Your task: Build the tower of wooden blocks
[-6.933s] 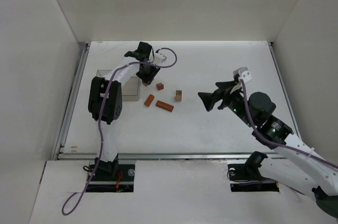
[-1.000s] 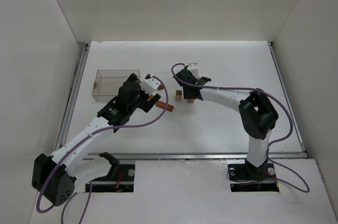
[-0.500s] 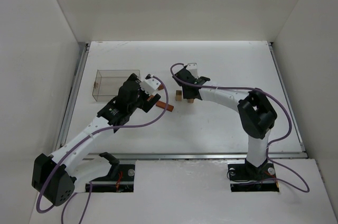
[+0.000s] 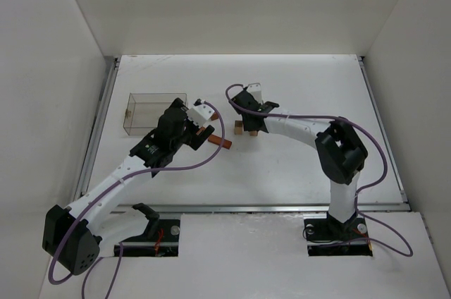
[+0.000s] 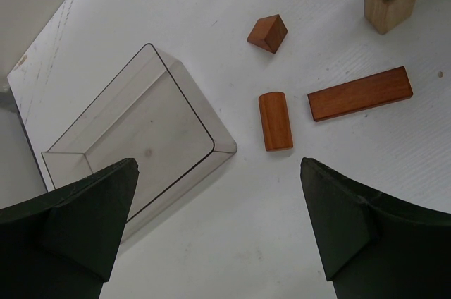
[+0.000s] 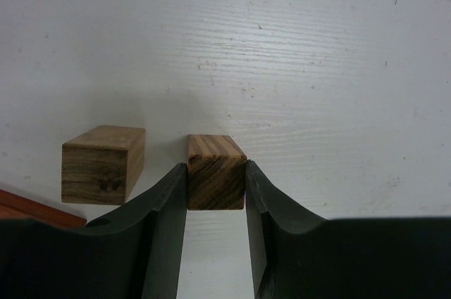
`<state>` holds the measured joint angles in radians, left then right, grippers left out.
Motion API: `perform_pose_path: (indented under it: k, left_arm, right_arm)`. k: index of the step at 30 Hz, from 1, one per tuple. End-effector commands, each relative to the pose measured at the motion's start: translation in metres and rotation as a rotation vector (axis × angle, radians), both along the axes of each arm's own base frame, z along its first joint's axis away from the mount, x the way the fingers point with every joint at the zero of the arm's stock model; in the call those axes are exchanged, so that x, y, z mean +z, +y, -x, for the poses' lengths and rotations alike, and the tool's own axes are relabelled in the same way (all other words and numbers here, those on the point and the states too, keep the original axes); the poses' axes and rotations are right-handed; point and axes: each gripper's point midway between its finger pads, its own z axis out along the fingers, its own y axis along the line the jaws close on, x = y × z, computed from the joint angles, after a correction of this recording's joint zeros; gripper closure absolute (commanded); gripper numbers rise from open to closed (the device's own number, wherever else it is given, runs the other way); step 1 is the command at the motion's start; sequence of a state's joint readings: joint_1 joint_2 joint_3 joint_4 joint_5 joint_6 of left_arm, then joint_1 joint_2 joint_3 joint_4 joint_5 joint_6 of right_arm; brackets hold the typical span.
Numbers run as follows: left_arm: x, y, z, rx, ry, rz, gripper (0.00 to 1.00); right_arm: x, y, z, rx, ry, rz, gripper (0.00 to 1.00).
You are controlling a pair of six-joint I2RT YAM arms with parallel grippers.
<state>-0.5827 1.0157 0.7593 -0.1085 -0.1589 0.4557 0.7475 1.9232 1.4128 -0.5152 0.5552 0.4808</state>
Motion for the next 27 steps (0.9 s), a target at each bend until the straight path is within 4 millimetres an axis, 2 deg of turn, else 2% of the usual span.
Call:
perform_pose_path:
  k: [1,12,17,24,27]
  left_arm:
    - [0.014,-0.001,-0.002,0.002,-0.052,0.025,0.00]
    - [0.014,-0.001,-0.002,0.002,-0.052,0.025,0.00]
    - [0.014,-0.001,-0.002,0.002,-0.052,0.025,0.00]
    - [0.014,-0.001,-0.002,0.002,-0.052,0.025,0.00]
    - [0.014,-0.001,-0.002,-0.002,-0.055,0.017,0.00]
  right_arm:
    - [0.003,0.007,-0.009,0.006,-0.016,-0.010,1.00]
    - [0.000,0.002,-0.009,-0.003,-0.009,-0.004,1.00]
    - [0.001,-0.007,-0.012,-0.042,-0.021,0.011,1.00]
    - [0.001,-0.008,-0.012,-0.042,-0.021,0.011,1.00]
    - [0.003,-0.007,-0.013,-0.049,-0.022,0.005,0.94]
